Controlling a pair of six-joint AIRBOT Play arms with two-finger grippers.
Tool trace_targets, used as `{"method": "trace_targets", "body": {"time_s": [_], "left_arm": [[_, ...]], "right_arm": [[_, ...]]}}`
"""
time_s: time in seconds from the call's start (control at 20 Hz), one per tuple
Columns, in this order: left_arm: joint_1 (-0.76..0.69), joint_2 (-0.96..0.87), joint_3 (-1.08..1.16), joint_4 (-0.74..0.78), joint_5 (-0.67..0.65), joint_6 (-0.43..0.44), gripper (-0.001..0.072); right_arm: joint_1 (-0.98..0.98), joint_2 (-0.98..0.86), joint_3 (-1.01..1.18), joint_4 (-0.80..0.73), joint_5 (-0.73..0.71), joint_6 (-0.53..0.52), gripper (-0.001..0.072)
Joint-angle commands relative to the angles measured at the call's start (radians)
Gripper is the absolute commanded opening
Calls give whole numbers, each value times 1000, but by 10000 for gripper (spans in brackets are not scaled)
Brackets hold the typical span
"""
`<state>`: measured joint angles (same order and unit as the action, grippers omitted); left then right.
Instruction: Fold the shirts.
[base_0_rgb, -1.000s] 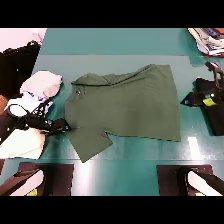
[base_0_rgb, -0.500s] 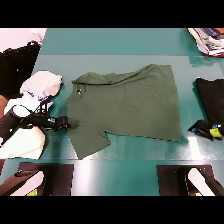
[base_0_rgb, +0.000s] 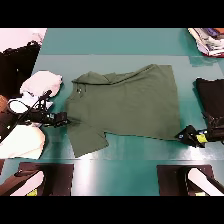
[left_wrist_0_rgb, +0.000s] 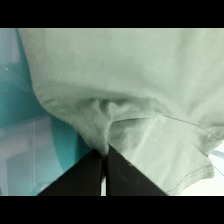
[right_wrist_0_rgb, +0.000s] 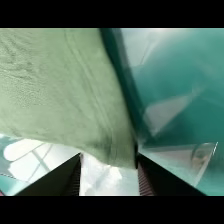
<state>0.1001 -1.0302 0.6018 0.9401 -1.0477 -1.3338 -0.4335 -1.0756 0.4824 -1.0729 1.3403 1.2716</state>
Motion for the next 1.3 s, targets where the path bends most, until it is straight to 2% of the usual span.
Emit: {"method": "trace_targets", "body": {"time_s": [0.0,0.1,0.15,0.4,0.65,0.95,1.15,1.25], "left_arm": [[-1,1,3,-2,-1,8,23],[-1,3,18,6,-18,7,22],[-1,3,45,9,-37,7,22],[-1,68,340,11,-104,-7,22],[-1,206,832,11,-152,-28,22],[-1,215,1448,10,-149,-82,22],[-1,215,1624,-32,-138,-136,22],[-1,215,1622,-50,-138,-135,22]], "right_arm": [[91,-38,-5,8,-75,-6,216],[150,-24,16,6,-102,-8,34],[178,-3,38,7,-108,-8,19],[269,175,288,8,-116,9,18],[288,323,711,8,-181,15,18],[287,386,1205,-47,-195,15,18],[287,382,1405,-192,-157,87,17],[287,338,1502,-263,-55,125,17]]}}
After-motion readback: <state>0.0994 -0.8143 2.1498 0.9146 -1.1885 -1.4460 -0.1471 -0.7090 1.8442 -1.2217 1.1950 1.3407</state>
